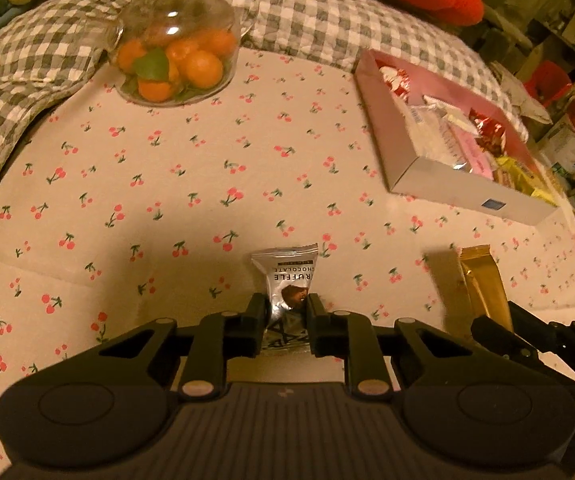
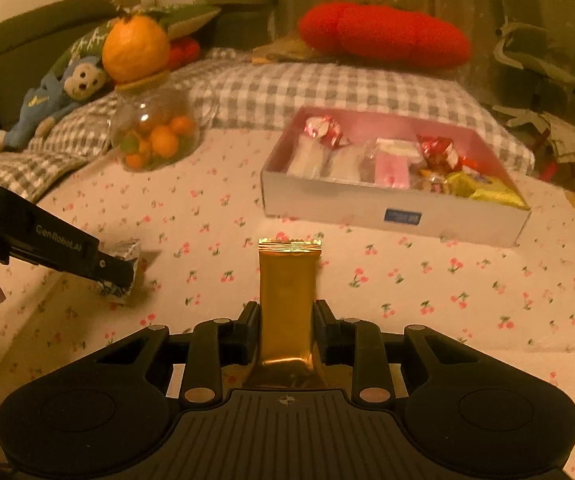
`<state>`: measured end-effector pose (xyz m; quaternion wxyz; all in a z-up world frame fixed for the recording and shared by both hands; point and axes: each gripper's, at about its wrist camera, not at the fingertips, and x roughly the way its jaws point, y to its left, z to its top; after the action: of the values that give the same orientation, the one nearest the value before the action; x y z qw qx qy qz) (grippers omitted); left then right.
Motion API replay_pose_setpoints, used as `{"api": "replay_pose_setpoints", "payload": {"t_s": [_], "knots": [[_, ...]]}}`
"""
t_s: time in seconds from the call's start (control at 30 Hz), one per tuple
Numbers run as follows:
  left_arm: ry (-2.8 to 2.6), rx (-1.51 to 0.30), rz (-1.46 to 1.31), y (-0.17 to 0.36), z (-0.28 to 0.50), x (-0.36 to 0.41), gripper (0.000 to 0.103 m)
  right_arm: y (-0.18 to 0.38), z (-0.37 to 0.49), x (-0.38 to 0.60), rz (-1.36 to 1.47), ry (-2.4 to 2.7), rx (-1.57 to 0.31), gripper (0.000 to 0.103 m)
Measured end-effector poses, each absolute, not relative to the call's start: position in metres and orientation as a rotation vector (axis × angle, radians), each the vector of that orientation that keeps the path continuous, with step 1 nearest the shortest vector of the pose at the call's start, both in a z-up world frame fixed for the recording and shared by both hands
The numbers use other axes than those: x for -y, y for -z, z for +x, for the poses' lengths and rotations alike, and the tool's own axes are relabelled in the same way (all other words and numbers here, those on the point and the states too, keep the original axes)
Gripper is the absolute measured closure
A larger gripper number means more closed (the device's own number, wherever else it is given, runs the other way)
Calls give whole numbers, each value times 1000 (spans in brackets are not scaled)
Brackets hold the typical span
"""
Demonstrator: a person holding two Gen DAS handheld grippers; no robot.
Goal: Organize snacks
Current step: 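Grasp the silver chocolate packet with the left tool while the right tool grasps the gold bar, then carry both items into the pink box and open both tools to release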
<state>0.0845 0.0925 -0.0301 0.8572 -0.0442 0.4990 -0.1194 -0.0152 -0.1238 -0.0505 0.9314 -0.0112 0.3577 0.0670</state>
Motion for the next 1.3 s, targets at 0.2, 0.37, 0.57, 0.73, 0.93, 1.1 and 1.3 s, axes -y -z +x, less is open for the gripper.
{"api": "replay_pose_setpoints", "payload": {"t_s": [0.2, 0.37, 0.57, 0.73, 0.93, 1.1, 1.3], "knots": [[292, -981, -135, 14, 86, -85, 84, 33, -9, 138, -14, -139, -695, 76], [317, -940, -174, 0, 97, -66, 84, 14, 8, 154, 12, -147, -659, 76], [356, -920, -206, -9, 114, -37, 84, 3, 36, 179, 8, -125, -636, 76], [382, -877, -202, -19, 131, -15, 84, 0, 69, 204, 15, -105, -639, 76], [388, -886, -221, -13, 161, 8, 84, 6, 112, 226, 25, -99, -669, 76], [395, -887, -191, -5, 175, 26, 84, 18, 137, 235, 44, -91, -704, 76], [384, -882, -129, 4, 184, 42, 84, 27, 150, 236, 16, -78, -728, 76]]}}
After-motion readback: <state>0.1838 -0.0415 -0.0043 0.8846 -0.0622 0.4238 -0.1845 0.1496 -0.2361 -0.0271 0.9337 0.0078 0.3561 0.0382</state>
